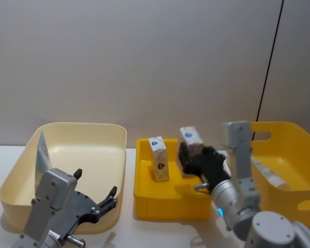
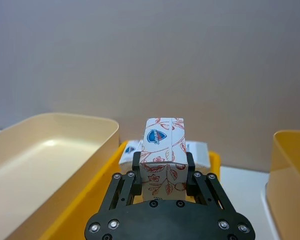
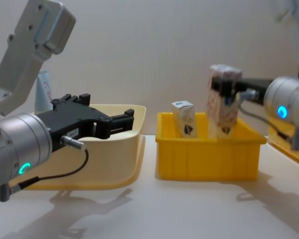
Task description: Bimanual collaborative sorting of washing and personal care products
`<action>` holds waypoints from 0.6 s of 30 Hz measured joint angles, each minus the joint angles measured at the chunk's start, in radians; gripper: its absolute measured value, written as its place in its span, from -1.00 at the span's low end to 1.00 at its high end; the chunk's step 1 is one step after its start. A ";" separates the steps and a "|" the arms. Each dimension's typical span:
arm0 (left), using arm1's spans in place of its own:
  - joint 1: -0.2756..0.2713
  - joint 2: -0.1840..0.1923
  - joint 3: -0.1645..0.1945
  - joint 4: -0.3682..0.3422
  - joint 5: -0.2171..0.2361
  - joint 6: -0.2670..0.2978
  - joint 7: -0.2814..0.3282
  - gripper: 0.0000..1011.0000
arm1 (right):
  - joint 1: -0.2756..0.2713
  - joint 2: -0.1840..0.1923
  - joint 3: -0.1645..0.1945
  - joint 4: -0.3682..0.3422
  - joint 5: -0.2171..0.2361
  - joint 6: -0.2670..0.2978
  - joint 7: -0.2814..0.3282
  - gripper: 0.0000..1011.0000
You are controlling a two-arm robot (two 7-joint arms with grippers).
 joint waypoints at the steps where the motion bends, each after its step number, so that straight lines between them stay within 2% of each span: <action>1: 0.000 0.000 0.000 0.000 0.000 0.000 0.000 0.99 | -0.001 0.002 0.003 -0.006 0.000 -0.004 0.001 -0.11; 7: 0.000 0.000 0.000 0.000 0.000 0.000 0.000 0.98 | -0.012 0.025 0.043 -0.069 0.005 -0.031 0.003 -0.11; 10: 0.000 0.000 0.000 0.000 0.000 0.000 0.000 0.98 | -0.026 0.045 0.080 -0.116 0.012 -0.040 0.001 -0.11; 18: 0.000 0.000 0.000 0.000 0.000 0.000 0.000 0.98 | -0.076 0.082 0.157 -0.205 0.024 -0.024 -0.014 -0.11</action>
